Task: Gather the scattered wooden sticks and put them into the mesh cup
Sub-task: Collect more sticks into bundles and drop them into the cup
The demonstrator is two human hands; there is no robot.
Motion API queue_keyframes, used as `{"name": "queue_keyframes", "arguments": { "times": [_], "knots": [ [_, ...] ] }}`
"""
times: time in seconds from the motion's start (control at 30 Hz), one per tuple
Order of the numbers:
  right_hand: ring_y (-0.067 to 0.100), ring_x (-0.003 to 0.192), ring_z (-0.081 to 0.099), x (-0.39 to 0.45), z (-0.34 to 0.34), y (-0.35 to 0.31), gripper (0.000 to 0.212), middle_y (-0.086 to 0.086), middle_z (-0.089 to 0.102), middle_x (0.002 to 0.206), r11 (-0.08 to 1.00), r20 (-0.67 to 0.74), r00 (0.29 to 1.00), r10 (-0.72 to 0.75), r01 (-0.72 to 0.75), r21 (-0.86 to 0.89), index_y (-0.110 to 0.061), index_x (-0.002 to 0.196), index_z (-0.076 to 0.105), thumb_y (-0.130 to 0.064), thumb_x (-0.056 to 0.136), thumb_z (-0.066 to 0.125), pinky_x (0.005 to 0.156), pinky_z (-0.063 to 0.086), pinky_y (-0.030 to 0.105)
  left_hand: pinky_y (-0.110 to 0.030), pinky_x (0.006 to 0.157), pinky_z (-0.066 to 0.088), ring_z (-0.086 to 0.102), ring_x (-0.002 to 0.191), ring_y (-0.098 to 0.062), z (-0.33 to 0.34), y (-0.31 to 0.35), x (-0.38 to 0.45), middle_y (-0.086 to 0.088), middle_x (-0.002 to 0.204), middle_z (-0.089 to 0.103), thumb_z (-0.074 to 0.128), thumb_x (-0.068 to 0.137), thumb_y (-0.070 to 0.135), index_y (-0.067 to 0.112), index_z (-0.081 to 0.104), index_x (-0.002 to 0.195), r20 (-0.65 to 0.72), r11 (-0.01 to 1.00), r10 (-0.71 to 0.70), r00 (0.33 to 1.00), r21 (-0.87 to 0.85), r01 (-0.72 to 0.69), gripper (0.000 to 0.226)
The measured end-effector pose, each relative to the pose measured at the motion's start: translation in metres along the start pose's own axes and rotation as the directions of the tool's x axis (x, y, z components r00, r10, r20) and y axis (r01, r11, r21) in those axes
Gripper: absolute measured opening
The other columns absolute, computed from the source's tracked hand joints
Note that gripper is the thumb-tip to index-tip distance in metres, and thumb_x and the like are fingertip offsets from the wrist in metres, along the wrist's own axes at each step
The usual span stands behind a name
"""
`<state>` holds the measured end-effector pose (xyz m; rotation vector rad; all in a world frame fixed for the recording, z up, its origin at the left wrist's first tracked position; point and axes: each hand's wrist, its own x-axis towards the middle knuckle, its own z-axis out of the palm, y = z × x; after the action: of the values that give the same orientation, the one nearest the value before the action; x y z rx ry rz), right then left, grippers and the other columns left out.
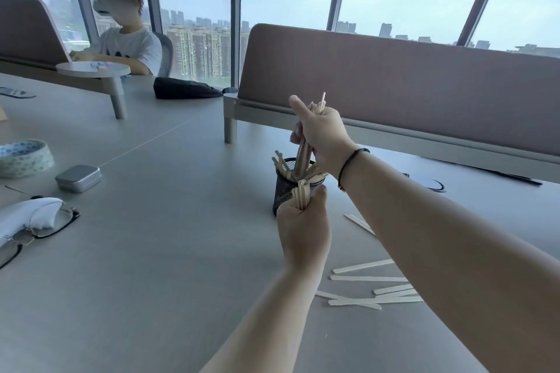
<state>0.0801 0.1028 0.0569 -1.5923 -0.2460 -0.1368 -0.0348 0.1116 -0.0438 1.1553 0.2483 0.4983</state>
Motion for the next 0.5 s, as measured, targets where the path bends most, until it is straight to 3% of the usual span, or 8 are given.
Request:
{"name": "queue_keyframes", "arguments": {
  "times": [0.07, 0.17, 0.23, 0.3, 0.4, 0.43, 0.5],
  "knots": [
    [0.018, 0.051, 0.059, -0.001, -0.002, 0.001, 0.037, 0.004, 0.058, 0.052, 0.998, 0.07, 0.998, 0.004, 0.0, -0.057, -0.013, 0.064, 0.051, -0.026, 0.086, 0.078, 0.076, 0.06, 0.043, -0.027, 0.048, 0.021, 0.024, 0.058, -0.017, -0.001, 0.0, 0.0, -0.005, 0.064, 0.029, 0.064, 0.091, 0.016, -0.006, 0.04, 0.065, -0.014, 1.0, -0.009, 1.0, 0.009, 0.009, 0.041],
    [0.019, 0.063, 0.064, 0.0, -0.01, -0.006, 0.019, 0.009, 0.071, 0.065, 0.965, 0.071, 0.994, -0.086, 0.1, -0.242, -0.008, 0.078, 0.063, -0.016, 0.081, 0.081, 0.066, 0.056, 0.035, -0.026, 0.047, 0.02, 0.022, 0.054, -0.015, -0.001, 0.0, 0.0, -0.004, 0.061, 0.027, 0.063, 0.092, 0.015, 0.003, 0.042, 0.064, -0.02, 1.0, -0.019, 1.0, 0.024, 0.02, 0.037],
    [0.012, 0.06, 0.064, -0.001, -0.017, -0.009, 0.012, 0.011, 0.075, 0.076, 0.904, 0.095, 0.983, -0.155, 0.18, -0.388, -0.005, 0.086, 0.068, -0.014, 0.085, 0.075, 0.059, 0.051, 0.025, -0.024, 0.045, 0.02, 0.021, 0.051, -0.014, -0.001, -0.001, -0.001, -0.002, 0.057, 0.026, 0.063, 0.092, 0.014, 0.006, 0.041, 0.064, -0.015, 0.999, -0.02, 1.0, 0.034, 0.02, 0.036],
    [0.003, 0.056, 0.061, -0.007, -0.024, -0.009, 0.013, 0.006, 0.075, 0.084, 0.75, 0.209, 0.962, -0.175, 0.268, -0.605, -0.005, 0.091, 0.068, -0.018, 0.092, 0.065, 0.052, 0.045, 0.018, -0.024, 0.045, 0.02, 0.021, 0.051, -0.014, 0.0, -0.001, -0.001, -0.002, 0.057, 0.026, 0.063, 0.092, 0.014, 0.004, 0.04, 0.064, -0.015, 0.999, -0.019, 1.0, 0.048, 0.02, 0.038],
    [0.017, 0.081, 0.056, -0.021, -0.029, -0.001, 0.024, -0.002, 0.064, 0.094, 0.351, 0.438, 0.899, 0.006, 0.408, -0.843, -0.018, 0.091, 0.062, -0.032, 0.103, 0.046, 0.063, 0.036, 0.029, -0.026, 0.046, 0.021, 0.022, 0.053, -0.015, 0.0, 0.0, -0.003, -0.005, 0.06, 0.028, 0.064, 0.092, 0.017, 0.002, 0.04, 0.063, -0.003, 0.996, -0.005, 1.0, 0.084, 0.005, 0.041],
    [0.021, 0.089, 0.053, -0.024, -0.03, 0.001, 0.029, -0.003, 0.059, 0.094, 0.273, 0.451, 0.89, 0.068, 0.419, -0.866, -0.022, 0.087, 0.058, -0.035, 0.105, 0.039, 0.068, 0.034, 0.03, -0.025, 0.046, 0.021, 0.022, 0.053, -0.015, 0.0, 0.002, -0.004, -0.006, 0.06, 0.028, 0.064, 0.092, 0.018, 0.003, 0.04, 0.062, 0.01, 0.995, 0.004, 1.0, 0.104, -0.005, 0.042],
    [0.021, 0.094, 0.05, -0.026, -0.032, 0.001, 0.034, -0.005, 0.056, 0.095, 0.263, 0.427, 0.898, 0.106, 0.389, -0.883, -0.028, 0.086, 0.054, -0.046, 0.105, 0.032, 0.072, 0.034, 0.032, -0.026, 0.045, 0.019, 0.021, 0.052, -0.015, 0.001, 0.004, -0.009, -0.006, 0.059, 0.026, 0.064, 0.093, 0.017, -0.001, 0.035, 0.061, 0.034, 0.992, 0.019, 0.999, 0.126, -0.023, 0.046]
  ]
}}
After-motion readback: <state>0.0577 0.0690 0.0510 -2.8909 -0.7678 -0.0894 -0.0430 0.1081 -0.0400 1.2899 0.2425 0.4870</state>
